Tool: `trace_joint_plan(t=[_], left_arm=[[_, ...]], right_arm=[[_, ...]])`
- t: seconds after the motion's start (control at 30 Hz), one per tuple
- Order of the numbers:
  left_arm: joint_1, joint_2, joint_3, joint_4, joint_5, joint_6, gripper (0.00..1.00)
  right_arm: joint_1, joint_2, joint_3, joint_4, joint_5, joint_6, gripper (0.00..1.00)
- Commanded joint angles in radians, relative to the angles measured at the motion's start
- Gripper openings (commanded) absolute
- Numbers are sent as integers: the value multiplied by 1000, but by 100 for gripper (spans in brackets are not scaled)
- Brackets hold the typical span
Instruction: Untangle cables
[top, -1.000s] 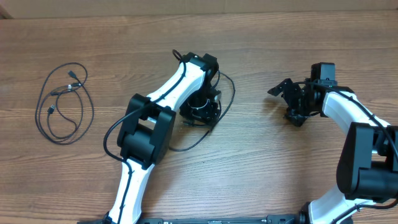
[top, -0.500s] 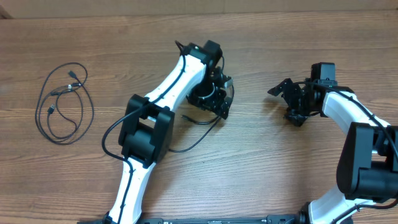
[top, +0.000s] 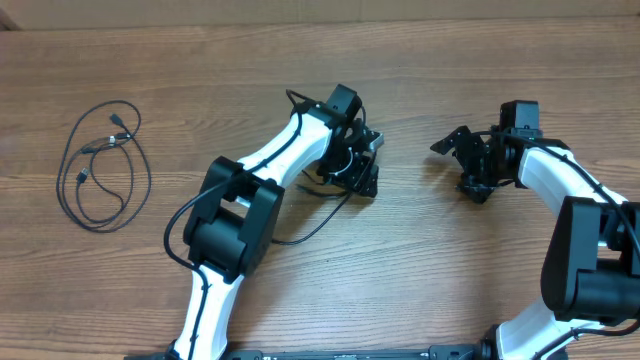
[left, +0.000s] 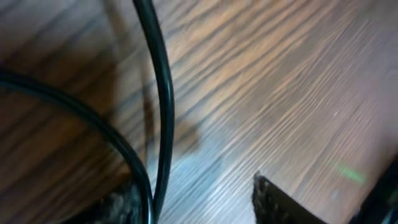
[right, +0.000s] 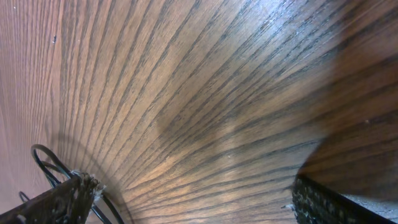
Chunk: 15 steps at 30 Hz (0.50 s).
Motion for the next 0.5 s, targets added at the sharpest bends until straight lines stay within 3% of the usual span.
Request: trace_joint_plan(t=[0.0,0.1,0.17,0.47], left_arm=[[-14,92,-130,72,-53,-92,55],[-14,92,-155,113,-53,-133,52],[-14,92,-155,114,-54,-148,43],[-14,92,-155,119,-62,-153,23]], right_arm=[[1,60,-42,-3,57,-7,100],[1,60,-42,-3,57,-7,100],[1,60,-42,-3,57,-7,100],[1,60,-42,-3,57,-7,100]])
